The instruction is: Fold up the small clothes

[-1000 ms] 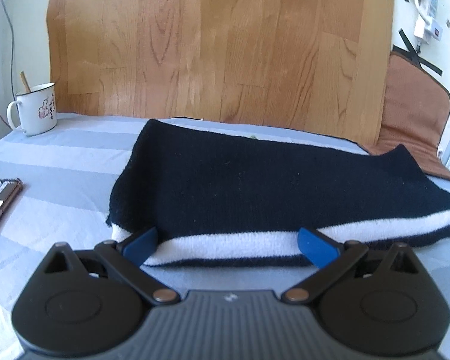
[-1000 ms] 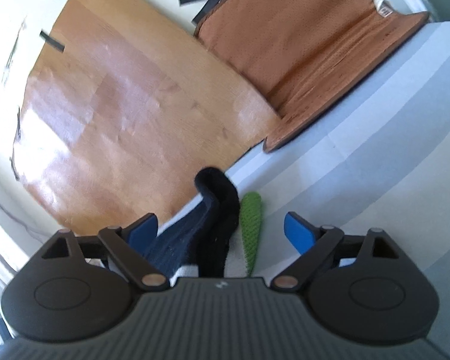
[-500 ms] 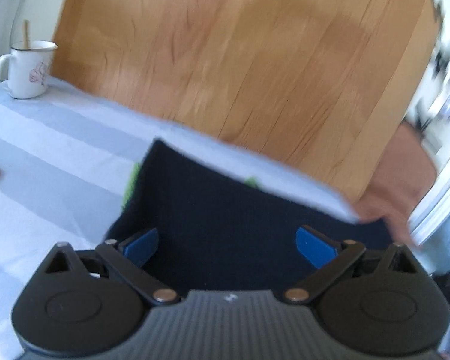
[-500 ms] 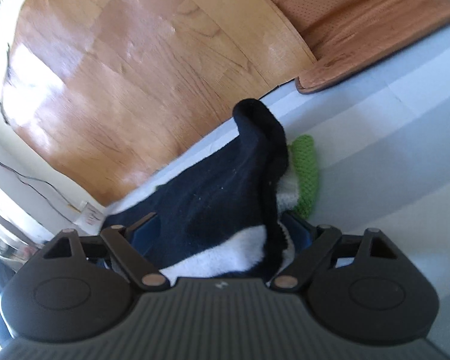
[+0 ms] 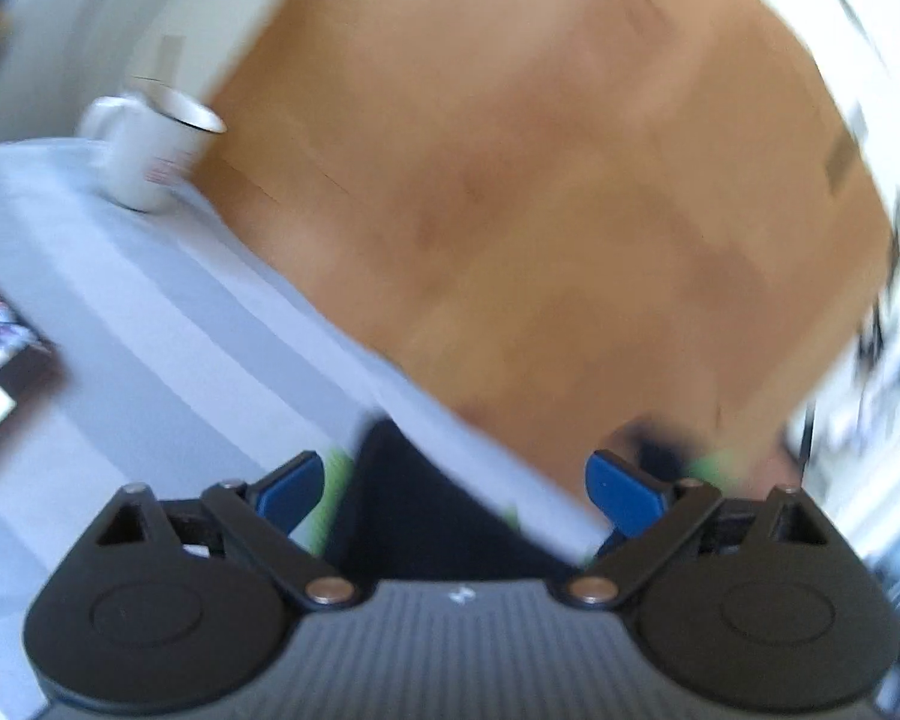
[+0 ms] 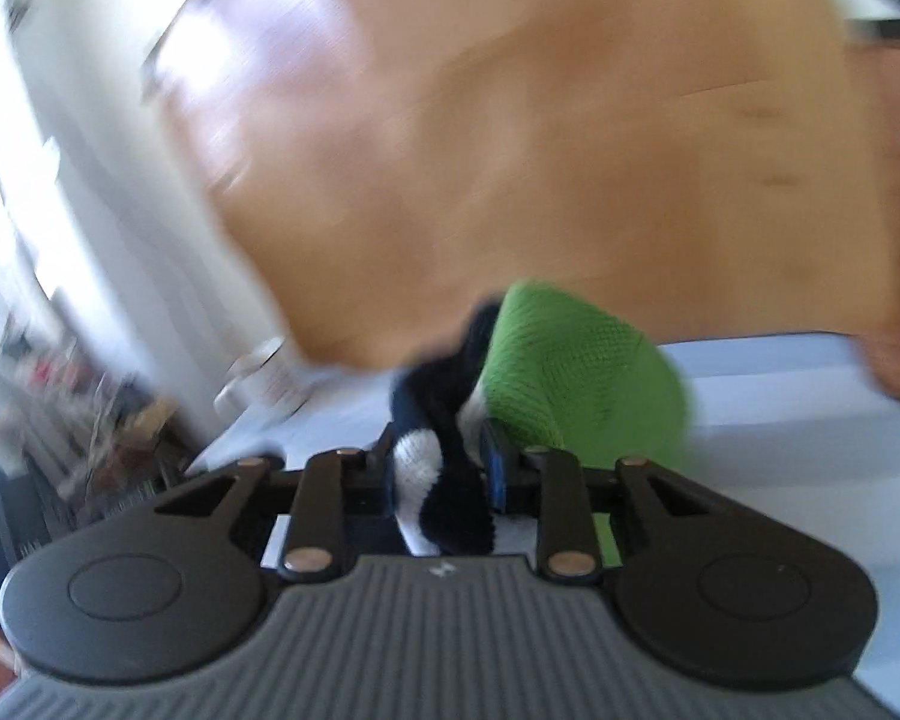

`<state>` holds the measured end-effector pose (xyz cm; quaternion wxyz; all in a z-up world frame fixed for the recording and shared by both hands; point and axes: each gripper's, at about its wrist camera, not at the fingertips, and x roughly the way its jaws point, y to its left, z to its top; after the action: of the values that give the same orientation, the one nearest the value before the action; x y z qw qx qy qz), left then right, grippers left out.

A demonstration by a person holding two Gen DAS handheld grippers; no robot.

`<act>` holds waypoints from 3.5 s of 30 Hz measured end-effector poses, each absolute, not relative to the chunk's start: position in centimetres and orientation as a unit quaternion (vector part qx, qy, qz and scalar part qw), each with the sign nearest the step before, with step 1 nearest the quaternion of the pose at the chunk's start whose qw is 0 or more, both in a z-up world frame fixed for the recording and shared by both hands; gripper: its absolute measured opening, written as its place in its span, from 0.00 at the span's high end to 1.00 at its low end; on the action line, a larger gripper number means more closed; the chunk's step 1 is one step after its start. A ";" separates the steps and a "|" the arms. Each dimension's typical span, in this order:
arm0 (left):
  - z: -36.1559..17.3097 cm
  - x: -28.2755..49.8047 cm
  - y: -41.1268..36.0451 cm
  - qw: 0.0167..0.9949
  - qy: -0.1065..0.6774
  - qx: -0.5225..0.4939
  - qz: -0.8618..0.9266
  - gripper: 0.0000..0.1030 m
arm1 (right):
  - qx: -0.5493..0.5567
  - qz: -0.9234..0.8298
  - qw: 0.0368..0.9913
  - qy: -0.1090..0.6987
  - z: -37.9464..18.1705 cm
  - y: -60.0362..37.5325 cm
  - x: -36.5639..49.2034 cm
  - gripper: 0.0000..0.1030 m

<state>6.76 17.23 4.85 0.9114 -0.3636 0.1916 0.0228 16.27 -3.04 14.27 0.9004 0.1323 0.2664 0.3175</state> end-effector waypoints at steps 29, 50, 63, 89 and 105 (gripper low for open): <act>3.8 7.0 17.6 0.910 0.221 -0.346 0.058 0.03 | -0.021 0.342 0.923 0.172 11.7 0.4 13.2 0.71; 4.0 9.2 11.7 0.951 0.251 -0.126 0.132 0.00 | 0.086 0.392 0.895 0.196 8.6 -4.3 11.4 0.31; 3.7 9.3 11.7 0.951 0.255 -0.113 0.137 0.00 | 0.282 0.310 0.856 0.302 5.6 -9.3 13.9 0.17; 2.6 9.9 16.9 0.907 0.290 -0.299 0.067 0.00 | 0.346 0.300 0.813 0.361 3.2 -9.0 17.7 0.07; 1.9 15.1 8.9 0.871 0.361 -0.311 -0.118 0.04 | 0.149 0.292 0.912 0.248 7.4 -8.0 14.9 0.49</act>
<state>15.06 8.89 1.92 0.8714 -0.3109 0.3606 -0.1181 14.88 -8.01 7.41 0.9119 0.1485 0.2475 0.2918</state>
